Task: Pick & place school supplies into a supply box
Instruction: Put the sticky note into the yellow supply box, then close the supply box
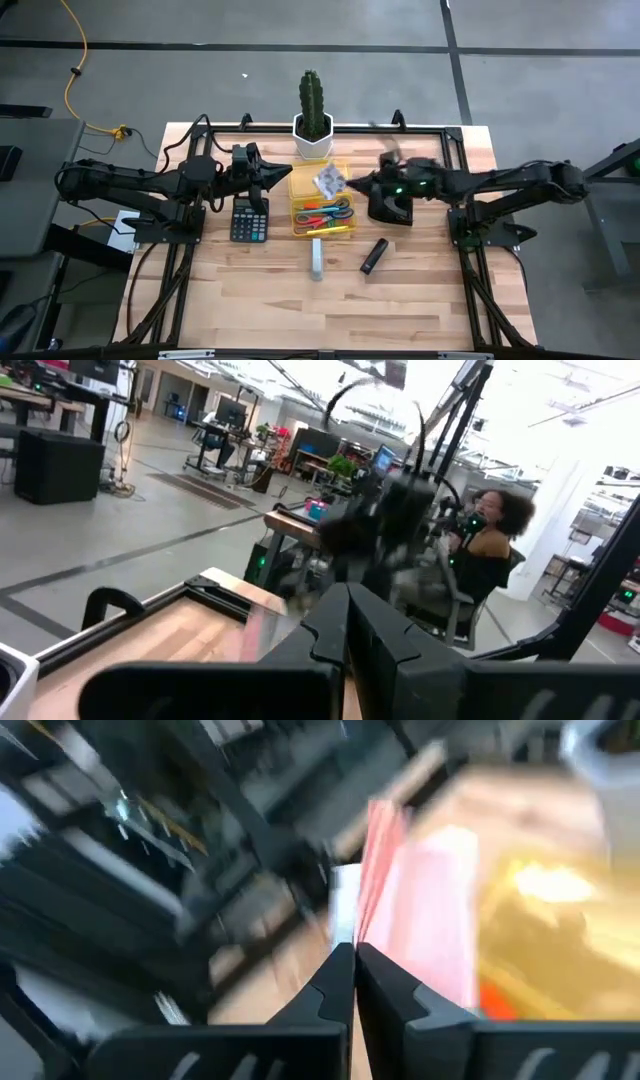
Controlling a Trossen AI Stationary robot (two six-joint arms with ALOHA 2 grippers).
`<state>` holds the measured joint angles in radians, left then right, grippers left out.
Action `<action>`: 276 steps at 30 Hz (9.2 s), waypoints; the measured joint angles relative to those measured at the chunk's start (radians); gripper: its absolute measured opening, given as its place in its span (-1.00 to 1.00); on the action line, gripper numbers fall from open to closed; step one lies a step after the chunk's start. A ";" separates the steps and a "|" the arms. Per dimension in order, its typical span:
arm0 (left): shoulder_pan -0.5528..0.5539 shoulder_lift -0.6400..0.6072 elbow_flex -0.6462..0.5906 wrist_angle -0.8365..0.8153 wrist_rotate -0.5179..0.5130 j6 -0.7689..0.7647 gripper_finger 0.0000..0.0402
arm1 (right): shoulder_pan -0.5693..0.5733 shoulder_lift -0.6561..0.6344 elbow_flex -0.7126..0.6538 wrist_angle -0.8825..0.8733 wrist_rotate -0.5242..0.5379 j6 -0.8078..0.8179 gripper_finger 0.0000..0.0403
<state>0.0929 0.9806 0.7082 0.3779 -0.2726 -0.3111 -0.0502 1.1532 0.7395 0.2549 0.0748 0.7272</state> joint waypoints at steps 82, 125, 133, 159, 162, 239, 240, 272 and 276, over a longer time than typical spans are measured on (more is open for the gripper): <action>-0.087 0.433 -0.058 -0.339 0.328 -0.612 -1.00 | -0.562 0.490 0.418 -0.700 -0.184 -0.368 -0.89; -0.261 0.702 -0.057 -0.251 -0.128 -0.974 -1.00 | -0.617 0.726 0.521 -0.629 -0.328 -0.019 -1.00; -0.261 0.702 -0.057 -0.250 -0.129 -0.969 -1.00 | -0.611 0.728 0.521 -0.642 -0.335 -0.009 -1.00; -0.248 0.701 -0.057 -0.254 -0.140 -0.943 -1.00 | -0.550 0.654 0.521 -0.691 -0.366 -0.078 -1.00; -0.248 0.701 -0.057 -0.253 -0.143 -0.943 -1.00 | -0.544 0.640 0.521 -0.698 -0.371 -0.082 -1.00; -0.216 0.700 -0.057 -0.244 -0.139 -0.971 -1.00 | -0.677 0.799 0.521 -0.679 -0.469 -0.046 -1.00; -0.216 0.700 -0.057 -0.244 -0.139 -0.971 -1.00 | -0.679 0.814 0.521 -0.673 -0.486 -0.030 -1.00; -0.217 0.700 -0.057 -0.244 -0.152 -0.988 -1.00 | -0.647 0.773 0.521 -0.662 -0.927 0.028 -1.00; -0.217 0.700 -0.057 -0.244 -0.155 -0.988 -1.00 | -0.616 0.737 0.521 -0.661 -0.923 0.028 -1.00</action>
<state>-0.1238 1.6810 0.6510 0.1337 -0.4278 -1.2987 -0.6664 1.8901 1.2610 -0.4057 -0.8486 0.7551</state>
